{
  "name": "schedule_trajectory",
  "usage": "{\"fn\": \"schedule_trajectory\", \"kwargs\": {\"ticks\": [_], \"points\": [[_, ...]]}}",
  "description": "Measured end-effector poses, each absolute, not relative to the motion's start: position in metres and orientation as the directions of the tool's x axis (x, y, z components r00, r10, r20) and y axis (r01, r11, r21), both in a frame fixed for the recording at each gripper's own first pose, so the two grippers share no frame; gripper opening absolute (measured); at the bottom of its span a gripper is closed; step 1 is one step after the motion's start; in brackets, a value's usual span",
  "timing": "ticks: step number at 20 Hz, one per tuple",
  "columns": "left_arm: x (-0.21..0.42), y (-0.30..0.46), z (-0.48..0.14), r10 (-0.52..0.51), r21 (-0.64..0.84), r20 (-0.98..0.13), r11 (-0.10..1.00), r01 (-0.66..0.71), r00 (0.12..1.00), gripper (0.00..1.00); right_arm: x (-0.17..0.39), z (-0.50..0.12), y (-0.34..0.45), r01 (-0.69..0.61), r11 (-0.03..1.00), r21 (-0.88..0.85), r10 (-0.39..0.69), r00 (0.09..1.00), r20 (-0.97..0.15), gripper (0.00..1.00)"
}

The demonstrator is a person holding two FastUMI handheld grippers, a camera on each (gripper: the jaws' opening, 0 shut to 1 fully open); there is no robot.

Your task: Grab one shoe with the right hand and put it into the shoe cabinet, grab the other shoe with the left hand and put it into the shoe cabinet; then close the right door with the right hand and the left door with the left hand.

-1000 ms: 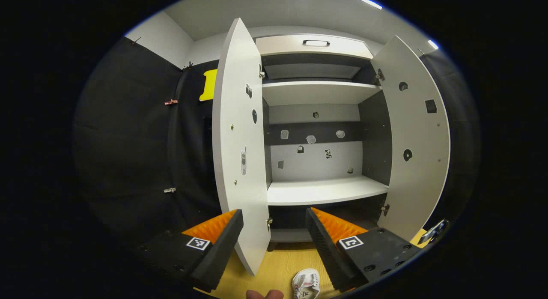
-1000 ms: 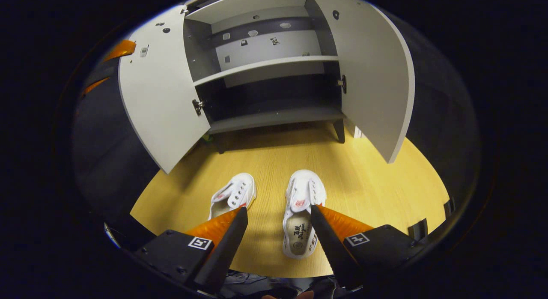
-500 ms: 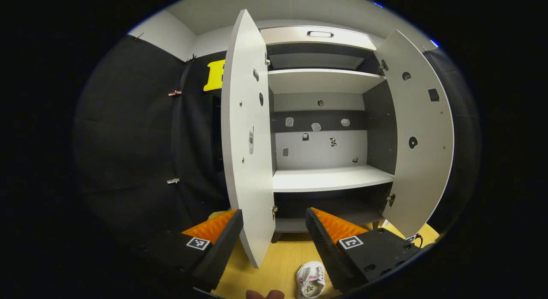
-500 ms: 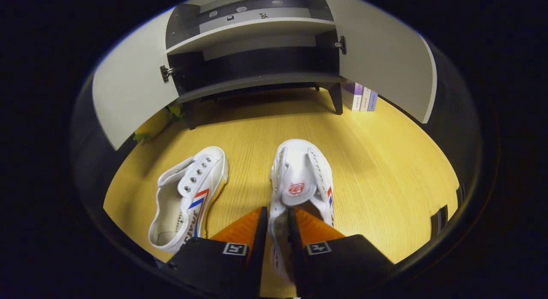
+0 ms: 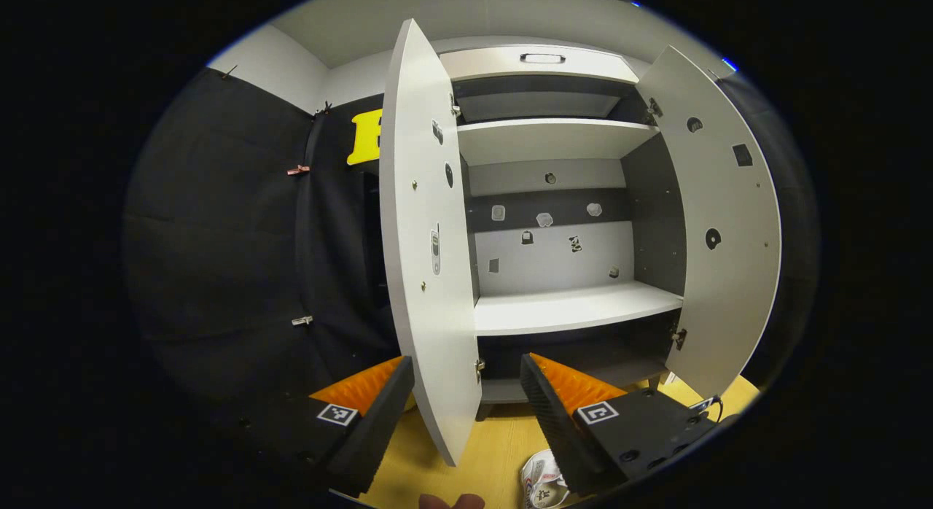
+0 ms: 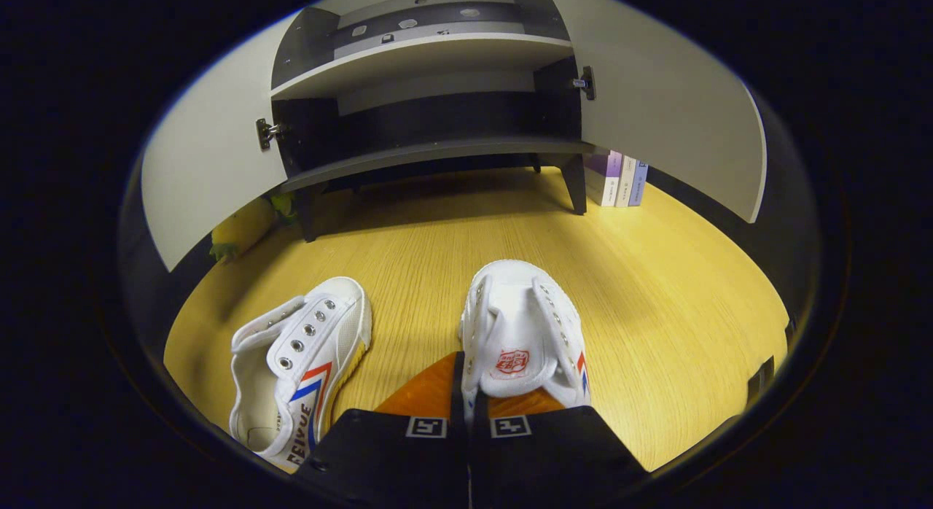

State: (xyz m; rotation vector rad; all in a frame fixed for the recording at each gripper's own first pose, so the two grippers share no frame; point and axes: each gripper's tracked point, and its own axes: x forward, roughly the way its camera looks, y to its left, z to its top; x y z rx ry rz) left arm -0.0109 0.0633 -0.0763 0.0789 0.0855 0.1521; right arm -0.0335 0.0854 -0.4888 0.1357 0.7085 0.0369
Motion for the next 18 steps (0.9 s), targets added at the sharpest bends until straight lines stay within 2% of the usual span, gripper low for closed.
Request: {"fn": "schedule_trajectory", "kwargs": {"ticks": [8, 13, 18], "points": [[-0.006, 0.06, -0.069, 0.125, 0.062, -0.067, 0.991, -0.121, 0.99, 0.93, -0.036, -0.416, 0.076, -0.04, 0.979, 0.202, 0.162, 0.755, -0.635, 0.05], [-0.007, 0.059, -0.072, 0.106, 0.027, -0.089, 0.994, -0.104, 0.99, 0.93, -0.023, -0.316, 0.079, -0.1, 0.974, 0.205, 0.201, 0.801, -0.564, 0.05], [-0.007, 0.057, -0.074, 0.091, 0.018, -0.093, 0.996, -0.089, 0.992, 0.93, 0.014, -0.208, 0.087, -0.141, 0.974, 0.179, 0.211, 0.855, -0.473, 0.05]]}}
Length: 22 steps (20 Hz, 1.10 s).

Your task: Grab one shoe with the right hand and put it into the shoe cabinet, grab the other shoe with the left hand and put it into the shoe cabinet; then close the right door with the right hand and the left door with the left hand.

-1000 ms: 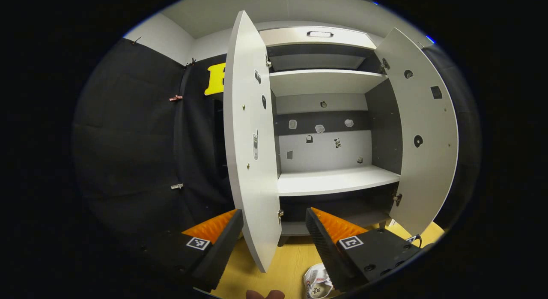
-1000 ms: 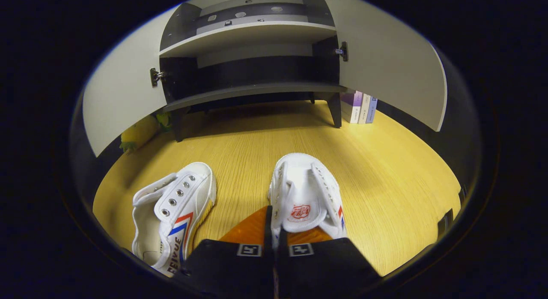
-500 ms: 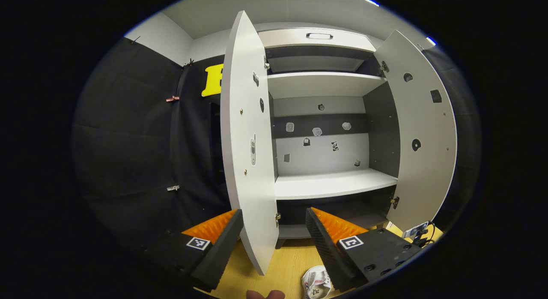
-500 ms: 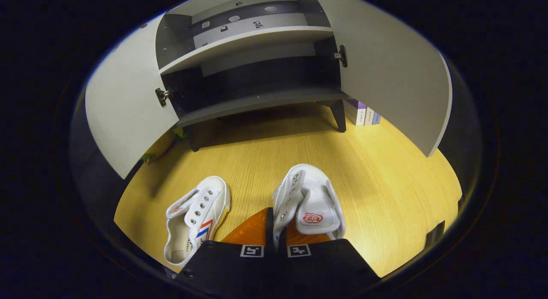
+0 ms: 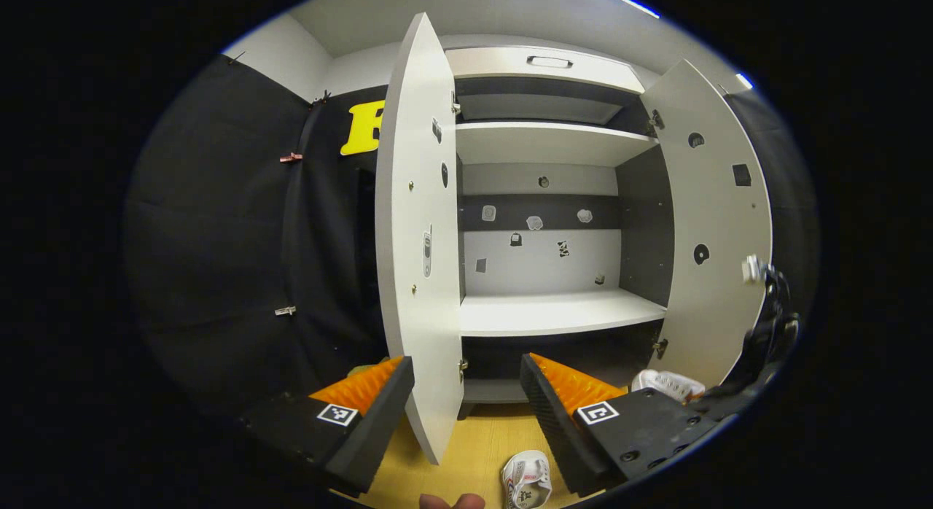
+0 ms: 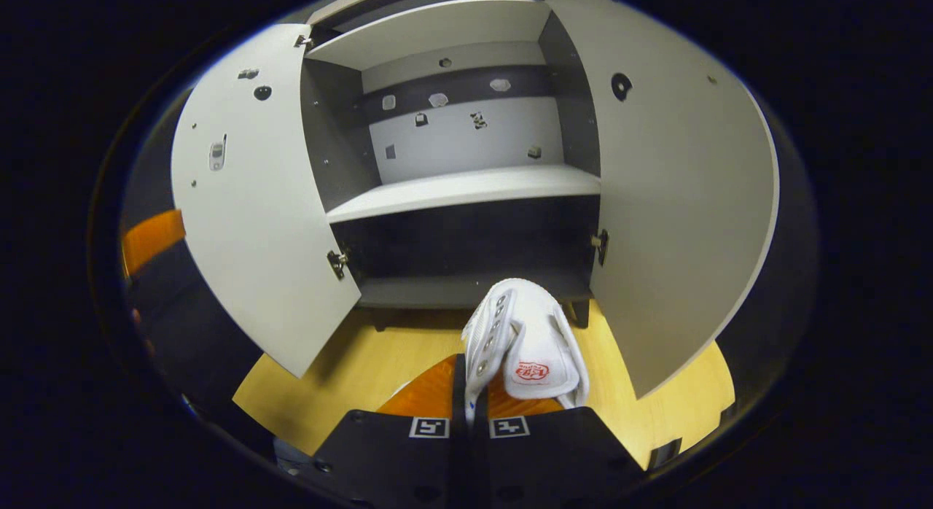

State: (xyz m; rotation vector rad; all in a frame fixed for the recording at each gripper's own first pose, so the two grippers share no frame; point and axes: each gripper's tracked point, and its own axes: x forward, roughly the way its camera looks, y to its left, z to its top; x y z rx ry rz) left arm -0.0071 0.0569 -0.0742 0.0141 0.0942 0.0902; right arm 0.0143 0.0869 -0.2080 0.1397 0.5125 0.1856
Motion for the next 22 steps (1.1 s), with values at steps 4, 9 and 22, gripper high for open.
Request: {"fn": "schedule_trajectory", "kwargs": {"ticks": [4, 9, 22], "points": [[-0.005, 0.052, -0.074, 0.07, -0.009, -0.097, 0.997, -0.071, 0.993, 0.93, 0.059, -0.141, 0.095, -0.17, 0.967, 0.189, 0.237, 0.872, -0.428, 0.05], [-0.001, 0.048, -0.075, 0.056, -0.029, -0.094, 0.998, -0.059, 0.994, 0.93, 0.14, -0.097, 0.099, -0.18, 0.971, 0.159, 0.231, 0.88, -0.415, 0.05], [0.012, 0.054, -0.077, 0.085, -0.046, -0.095, 0.995, -0.089, 0.992, 0.93, 0.366, -0.147, 0.095, -0.142, 0.99, -0.024, 0.109, 0.851, -0.513, 0.05]]}}
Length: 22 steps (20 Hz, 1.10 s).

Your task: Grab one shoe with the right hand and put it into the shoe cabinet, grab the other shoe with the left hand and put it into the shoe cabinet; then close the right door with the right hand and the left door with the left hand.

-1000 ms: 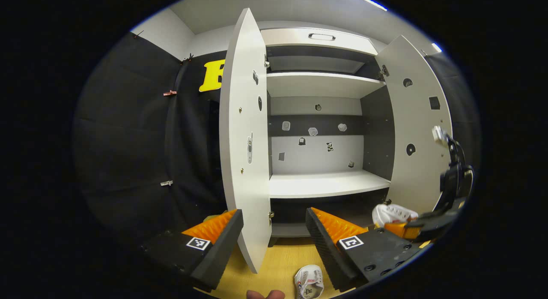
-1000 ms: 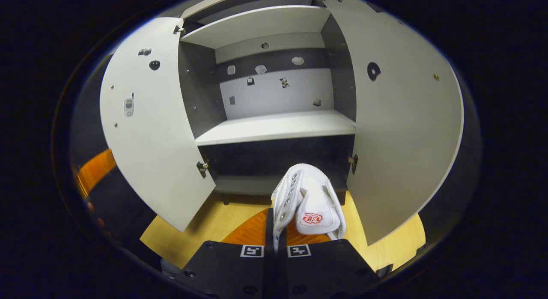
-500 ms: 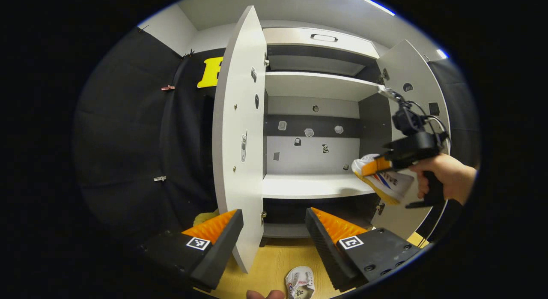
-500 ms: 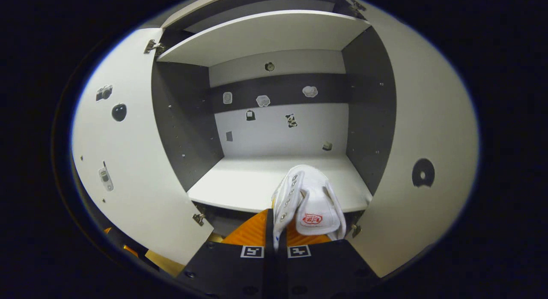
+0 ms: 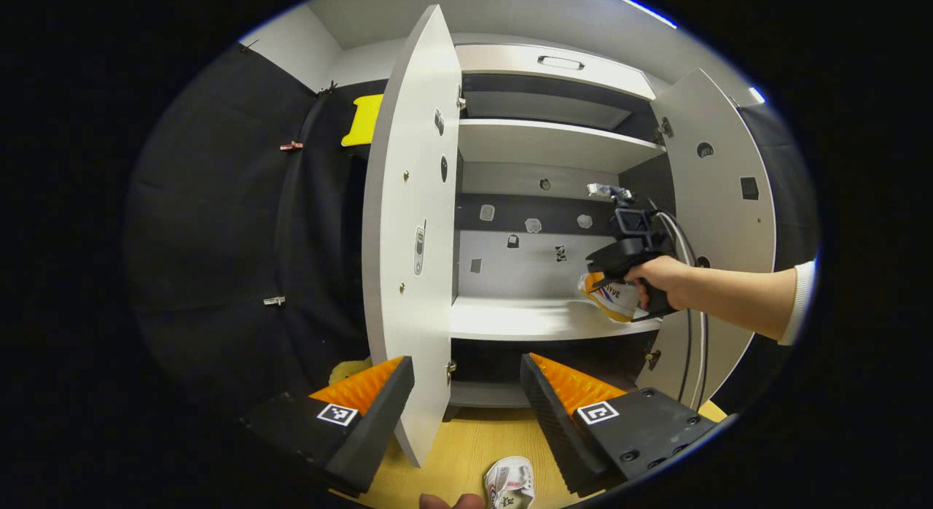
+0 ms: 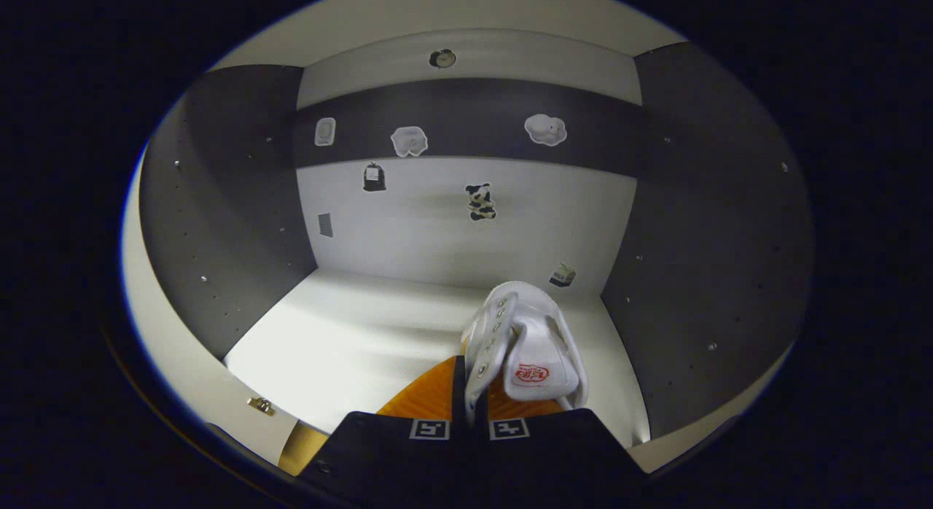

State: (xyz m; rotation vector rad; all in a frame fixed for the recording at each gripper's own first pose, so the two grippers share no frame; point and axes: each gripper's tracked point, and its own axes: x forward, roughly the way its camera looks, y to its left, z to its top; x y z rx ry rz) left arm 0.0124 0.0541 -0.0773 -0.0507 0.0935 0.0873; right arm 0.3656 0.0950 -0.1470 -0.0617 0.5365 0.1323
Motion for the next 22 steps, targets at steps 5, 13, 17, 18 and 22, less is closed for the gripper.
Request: {"fn": "schedule_trajectory", "kwargs": {"ticks": [5, 13, 17, 18, 22], "points": [[0.016, 0.058, -0.084, 0.103, -0.046, -0.115, 0.993, -0.109, 0.988, 0.93, 0.403, -0.18, 0.091, -0.149, 0.978, -0.143, 0.047, 0.834, -0.55, 0.05], [0.019, 0.058, -0.087, 0.11, -0.044, -0.123, 0.992, -0.117, 0.986, 0.93, 0.404, -0.191, 0.101, -0.164, 0.966, -0.199, 0.023, 0.824, -0.566, 0.16], [0.017, 0.053, -0.083, 0.093, -0.047, -0.113, 0.994, -0.098, 0.989, 0.93, 0.388, -0.178, 0.105, -0.155, 0.982, -0.108, 0.065, 0.815, -0.576, 0.45], [0.016, 0.051, -0.082, 0.089, -0.047, -0.11, 0.994, -0.095, 0.99, 0.93, 0.383, -0.172, 0.105, -0.157, 0.983, -0.091, 0.079, 0.821, -0.566, 0.51], [0.011, 0.048, -0.077, 0.079, -0.048, -0.097, 0.995, -0.084, 0.992, 0.93, 0.359, -0.14, 0.105, -0.132, 0.99, -0.049, 0.093, 0.873, -0.479, 0.9]]}}
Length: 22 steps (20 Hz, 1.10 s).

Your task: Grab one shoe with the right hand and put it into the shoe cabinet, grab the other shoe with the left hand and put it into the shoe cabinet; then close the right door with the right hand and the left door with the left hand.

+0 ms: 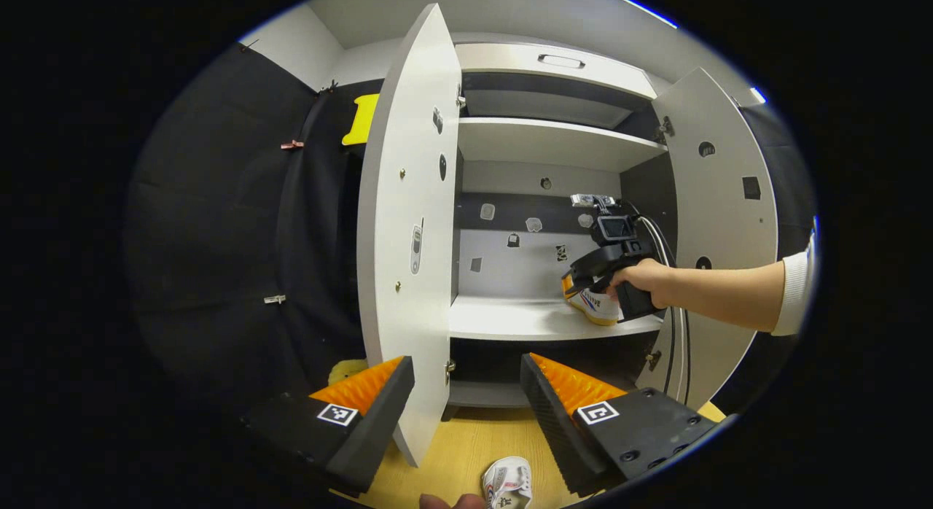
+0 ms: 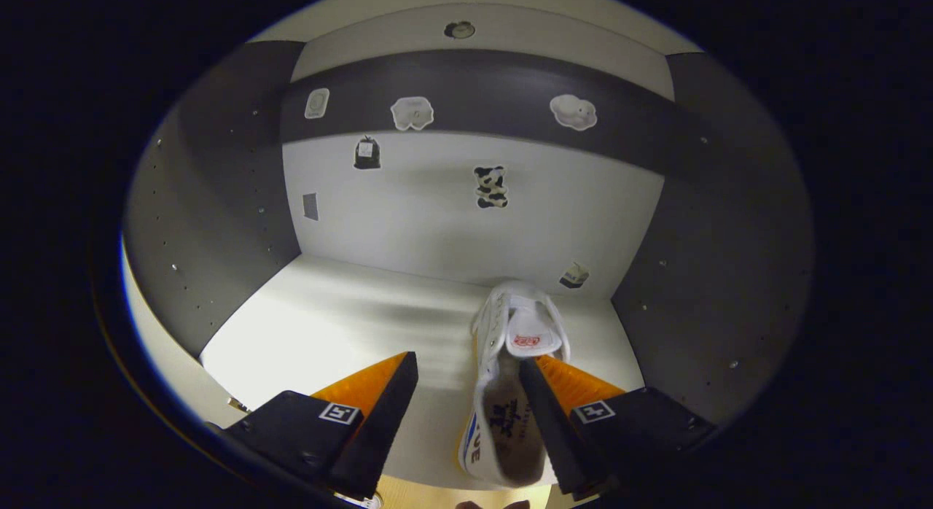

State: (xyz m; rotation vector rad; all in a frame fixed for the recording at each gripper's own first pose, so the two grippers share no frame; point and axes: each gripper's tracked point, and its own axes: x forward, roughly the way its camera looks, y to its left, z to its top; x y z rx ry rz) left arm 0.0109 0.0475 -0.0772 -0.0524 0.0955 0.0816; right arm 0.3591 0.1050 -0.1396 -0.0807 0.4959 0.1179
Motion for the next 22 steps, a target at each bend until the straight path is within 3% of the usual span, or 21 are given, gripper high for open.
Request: {"fn": "schedule_trajectory", "kwargs": {"ticks": [3, 12, 17, 22], "points": [[0.006, 0.046, -0.076, 0.074, -0.055, -0.098, 0.995, -0.08, 0.992, 0.93, 0.332, -0.108, 0.109, -0.135, 0.991, 0.014, 0.13, 0.916, -0.38, 0.97], [-0.019, 0.039, -0.095, 0.045, -0.056, -0.086, 0.997, -0.05, 0.995, 0.93, 0.182, -0.046, 0.099, -0.184, 0.981, 0.063, 0.193, 0.965, -0.178, 0.97], [-0.037, 0.022, -0.15, -0.021, -0.078, -0.122, 0.997, 0.011, 0.992, 0.93, 0.095, -0.04, 0.096, -0.234, 0.968, 0.089, 0.243, 0.964, -0.105, 0.97], [-0.051, 0.006, -0.246, -0.078, -0.078, -0.263, 0.995, 0.059, 0.962, 0.93, 0.046, -0.039, 0.081, -0.238, 0.969, 0.06, 0.243, 0.965, -0.094, 0.97]]}}
